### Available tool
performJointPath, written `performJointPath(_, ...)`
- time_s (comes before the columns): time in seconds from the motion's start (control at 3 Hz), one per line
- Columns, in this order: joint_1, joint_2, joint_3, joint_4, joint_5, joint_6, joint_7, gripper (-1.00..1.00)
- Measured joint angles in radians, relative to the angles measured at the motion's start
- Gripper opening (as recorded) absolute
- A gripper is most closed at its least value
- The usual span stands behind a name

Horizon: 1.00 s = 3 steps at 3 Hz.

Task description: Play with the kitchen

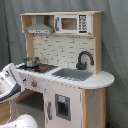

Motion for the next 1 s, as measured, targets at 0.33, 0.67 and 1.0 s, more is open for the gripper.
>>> performJointPath(0.33,0.014,0.002,-0.060,0.029,0.001,-0.013,-0.077,1.00)
performJointPath(0.67,0.021,0.020,-0.127,0.054,0.001,-0.018,-0.163,1.00)
performJointPath(1.0,0.021,0.063,-0.155,0.097,0.026,-0.053,-0.233,1.00)
